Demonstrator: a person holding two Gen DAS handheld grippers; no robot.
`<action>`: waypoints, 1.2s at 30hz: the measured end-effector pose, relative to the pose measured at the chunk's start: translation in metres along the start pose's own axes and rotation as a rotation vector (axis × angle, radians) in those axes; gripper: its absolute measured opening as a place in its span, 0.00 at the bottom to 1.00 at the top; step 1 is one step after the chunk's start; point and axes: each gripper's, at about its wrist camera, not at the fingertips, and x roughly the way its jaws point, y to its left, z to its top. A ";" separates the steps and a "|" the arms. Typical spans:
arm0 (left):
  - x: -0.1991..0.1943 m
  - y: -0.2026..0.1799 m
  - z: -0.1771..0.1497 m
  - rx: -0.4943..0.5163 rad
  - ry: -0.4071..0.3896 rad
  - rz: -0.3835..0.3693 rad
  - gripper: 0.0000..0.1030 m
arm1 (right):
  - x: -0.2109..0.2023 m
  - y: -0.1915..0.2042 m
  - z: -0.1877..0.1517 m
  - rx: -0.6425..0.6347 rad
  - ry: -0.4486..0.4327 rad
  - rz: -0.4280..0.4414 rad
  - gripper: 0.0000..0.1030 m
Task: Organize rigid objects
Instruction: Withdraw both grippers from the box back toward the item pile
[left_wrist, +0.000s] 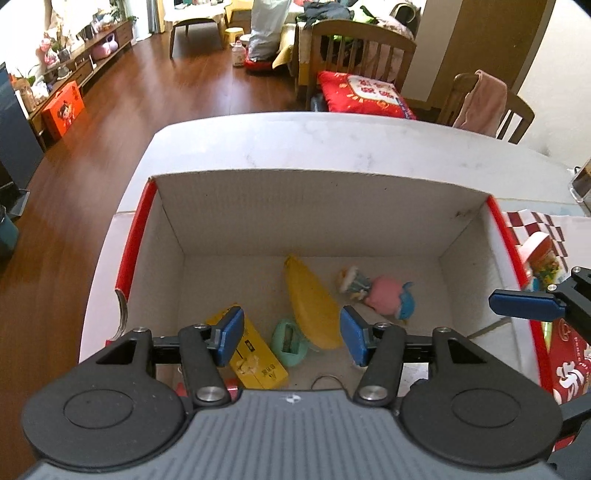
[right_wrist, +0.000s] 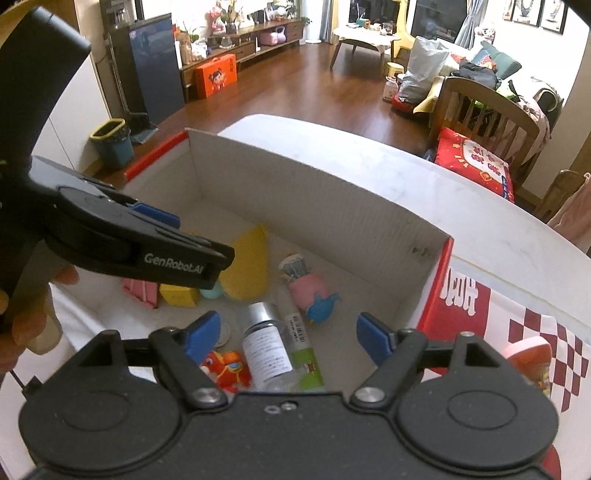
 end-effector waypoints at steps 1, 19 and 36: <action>-0.003 -0.001 -0.001 0.002 -0.006 -0.001 0.55 | -0.004 -0.001 -0.001 0.004 -0.008 0.006 0.79; -0.067 -0.041 -0.016 0.034 -0.130 -0.029 0.63 | -0.088 -0.017 -0.032 0.006 -0.164 0.082 0.98; -0.094 -0.121 -0.039 0.086 -0.224 -0.111 0.74 | -0.145 -0.107 -0.098 0.129 -0.207 0.047 1.00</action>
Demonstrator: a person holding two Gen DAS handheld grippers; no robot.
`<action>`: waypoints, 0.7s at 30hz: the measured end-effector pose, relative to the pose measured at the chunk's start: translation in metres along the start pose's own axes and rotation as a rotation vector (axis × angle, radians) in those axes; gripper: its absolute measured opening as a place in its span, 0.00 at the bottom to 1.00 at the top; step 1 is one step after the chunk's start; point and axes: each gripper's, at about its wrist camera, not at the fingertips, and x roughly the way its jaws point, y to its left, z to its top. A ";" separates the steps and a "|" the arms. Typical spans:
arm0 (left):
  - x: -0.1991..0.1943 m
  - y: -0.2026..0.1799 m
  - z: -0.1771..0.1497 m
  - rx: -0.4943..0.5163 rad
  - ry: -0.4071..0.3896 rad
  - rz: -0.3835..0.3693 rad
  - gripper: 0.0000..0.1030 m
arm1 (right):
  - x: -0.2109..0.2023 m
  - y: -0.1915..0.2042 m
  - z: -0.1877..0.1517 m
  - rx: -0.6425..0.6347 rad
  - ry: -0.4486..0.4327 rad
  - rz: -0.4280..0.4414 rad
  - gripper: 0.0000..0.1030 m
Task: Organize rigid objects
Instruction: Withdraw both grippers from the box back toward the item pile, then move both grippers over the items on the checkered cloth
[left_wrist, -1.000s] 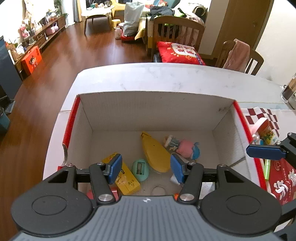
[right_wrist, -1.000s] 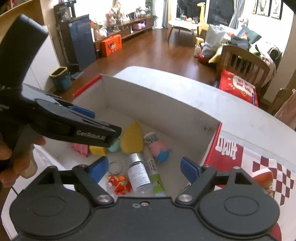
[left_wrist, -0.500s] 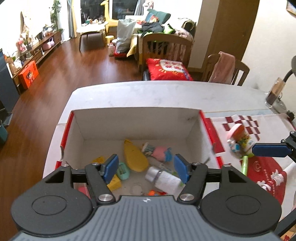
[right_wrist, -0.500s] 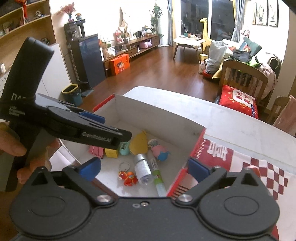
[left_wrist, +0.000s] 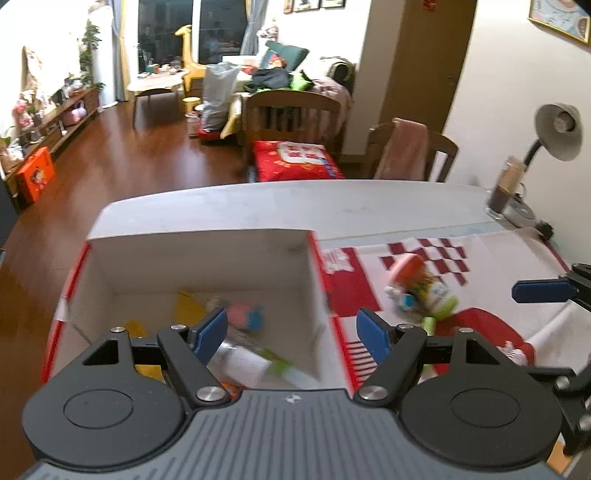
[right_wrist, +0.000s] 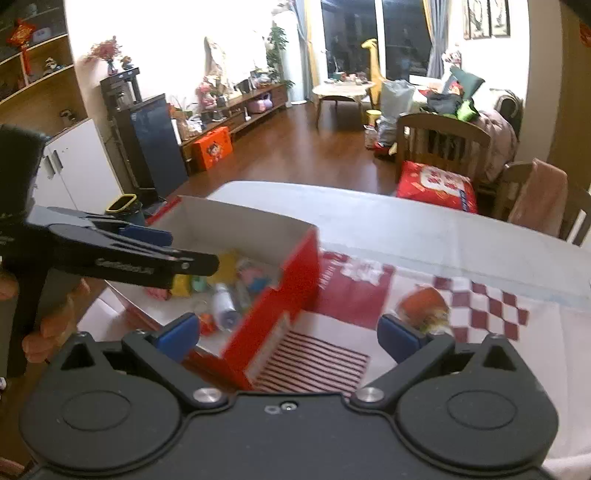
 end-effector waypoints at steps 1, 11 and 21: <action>0.001 -0.006 -0.002 0.006 -0.001 -0.006 0.74 | -0.001 -0.006 -0.002 0.002 0.002 -0.008 1.00; 0.023 -0.072 -0.016 0.068 0.002 -0.035 0.74 | -0.006 -0.063 -0.021 0.040 0.030 -0.074 1.00; 0.061 -0.124 -0.032 0.114 0.037 -0.062 0.74 | 0.010 -0.117 -0.028 0.077 0.073 -0.095 0.99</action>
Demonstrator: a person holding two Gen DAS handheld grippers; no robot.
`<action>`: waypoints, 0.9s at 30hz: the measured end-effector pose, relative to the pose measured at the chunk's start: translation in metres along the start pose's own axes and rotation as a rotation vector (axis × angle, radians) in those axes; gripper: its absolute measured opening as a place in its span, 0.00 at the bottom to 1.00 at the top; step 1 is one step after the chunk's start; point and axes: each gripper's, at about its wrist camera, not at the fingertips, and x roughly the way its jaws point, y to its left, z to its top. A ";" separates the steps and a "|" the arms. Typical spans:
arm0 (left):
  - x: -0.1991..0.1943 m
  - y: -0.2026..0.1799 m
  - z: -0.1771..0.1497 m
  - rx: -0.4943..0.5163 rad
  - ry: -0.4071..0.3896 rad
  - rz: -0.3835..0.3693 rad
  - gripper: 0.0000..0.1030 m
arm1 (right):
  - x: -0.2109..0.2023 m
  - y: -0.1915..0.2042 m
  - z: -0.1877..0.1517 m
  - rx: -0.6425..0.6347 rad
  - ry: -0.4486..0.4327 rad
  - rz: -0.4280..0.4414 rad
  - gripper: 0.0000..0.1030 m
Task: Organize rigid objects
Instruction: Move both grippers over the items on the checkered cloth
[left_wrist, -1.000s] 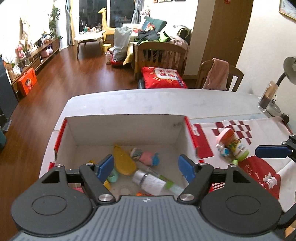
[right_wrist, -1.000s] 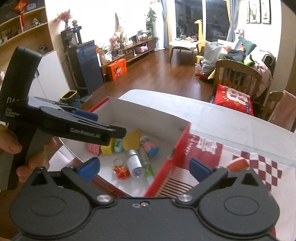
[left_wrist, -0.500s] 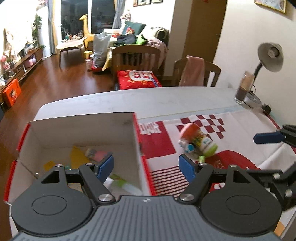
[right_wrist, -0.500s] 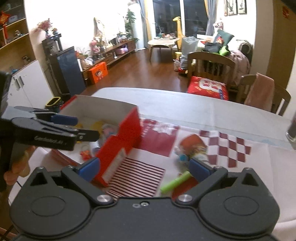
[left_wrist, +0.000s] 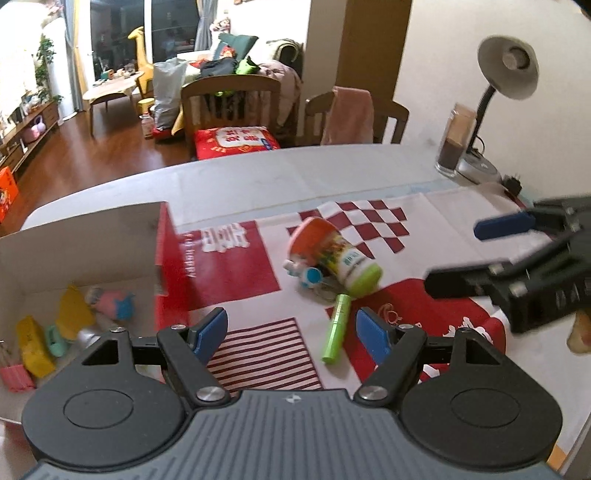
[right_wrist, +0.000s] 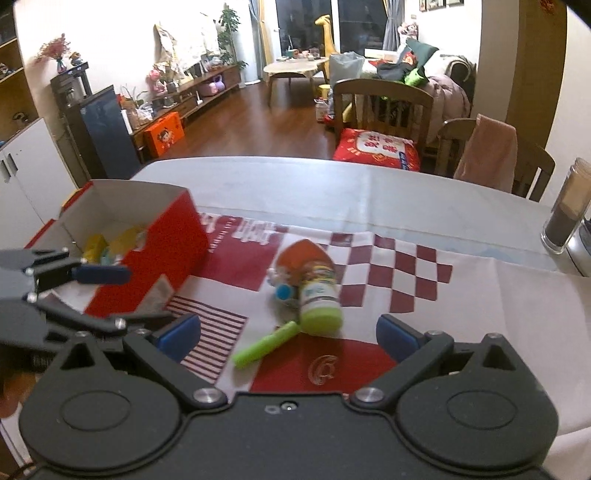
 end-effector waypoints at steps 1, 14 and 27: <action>0.004 -0.004 -0.001 0.003 0.004 -0.002 0.74 | 0.003 -0.004 0.000 0.005 0.006 0.001 0.99; 0.072 -0.022 -0.009 -0.041 0.120 -0.012 0.74 | 0.060 -0.031 0.004 0.034 0.088 0.028 0.94; 0.109 -0.033 -0.012 0.042 0.144 0.007 0.74 | 0.119 -0.038 0.013 0.057 0.163 0.022 0.79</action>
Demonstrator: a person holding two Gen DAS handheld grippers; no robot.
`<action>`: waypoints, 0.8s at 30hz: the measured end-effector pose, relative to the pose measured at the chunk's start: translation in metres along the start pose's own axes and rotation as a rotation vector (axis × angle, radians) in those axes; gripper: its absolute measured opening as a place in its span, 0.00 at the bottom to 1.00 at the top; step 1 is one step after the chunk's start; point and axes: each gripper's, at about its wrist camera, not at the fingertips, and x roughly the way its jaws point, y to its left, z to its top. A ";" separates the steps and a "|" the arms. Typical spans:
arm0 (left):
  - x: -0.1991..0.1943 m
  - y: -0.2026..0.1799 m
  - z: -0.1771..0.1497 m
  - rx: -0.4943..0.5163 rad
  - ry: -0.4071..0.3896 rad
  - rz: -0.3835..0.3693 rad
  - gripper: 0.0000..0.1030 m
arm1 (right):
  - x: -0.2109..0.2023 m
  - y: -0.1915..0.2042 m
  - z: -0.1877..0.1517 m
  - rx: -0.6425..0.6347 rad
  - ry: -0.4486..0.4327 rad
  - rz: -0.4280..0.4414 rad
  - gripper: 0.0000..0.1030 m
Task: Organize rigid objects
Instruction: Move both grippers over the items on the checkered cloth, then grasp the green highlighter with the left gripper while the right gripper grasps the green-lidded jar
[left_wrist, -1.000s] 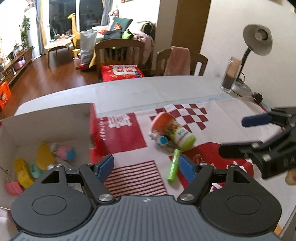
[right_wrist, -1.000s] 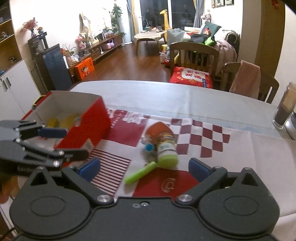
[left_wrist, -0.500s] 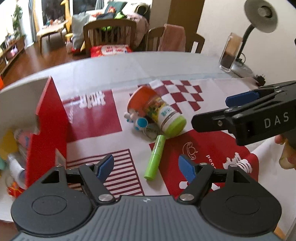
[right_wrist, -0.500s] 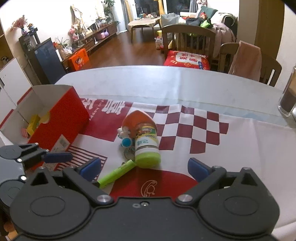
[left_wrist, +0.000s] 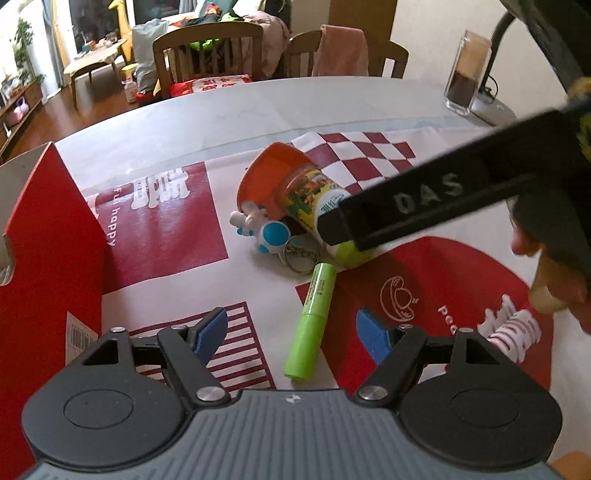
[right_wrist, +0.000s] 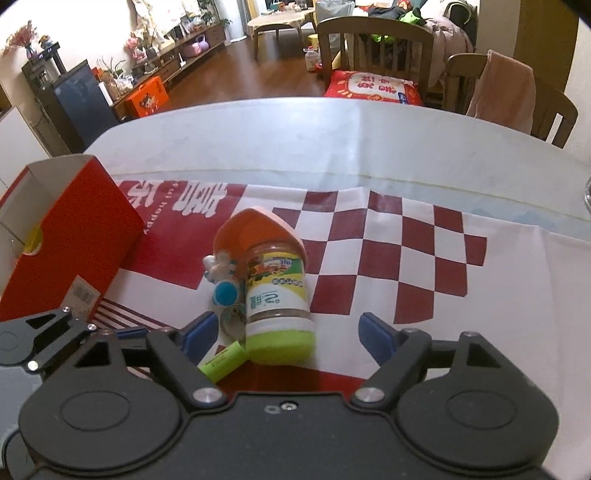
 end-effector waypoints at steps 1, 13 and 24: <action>0.001 -0.001 -0.001 0.008 0.001 0.002 0.74 | 0.003 0.000 0.001 0.000 0.004 0.001 0.78; 0.008 -0.016 -0.006 0.114 -0.002 0.006 0.46 | 0.018 0.003 0.007 -0.008 0.031 0.019 0.62; 0.007 -0.021 -0.008 0.118 -0.008 -0.022 0.17 | 0.024 0.006 0.005 -0.012 0.036 0.010 0.46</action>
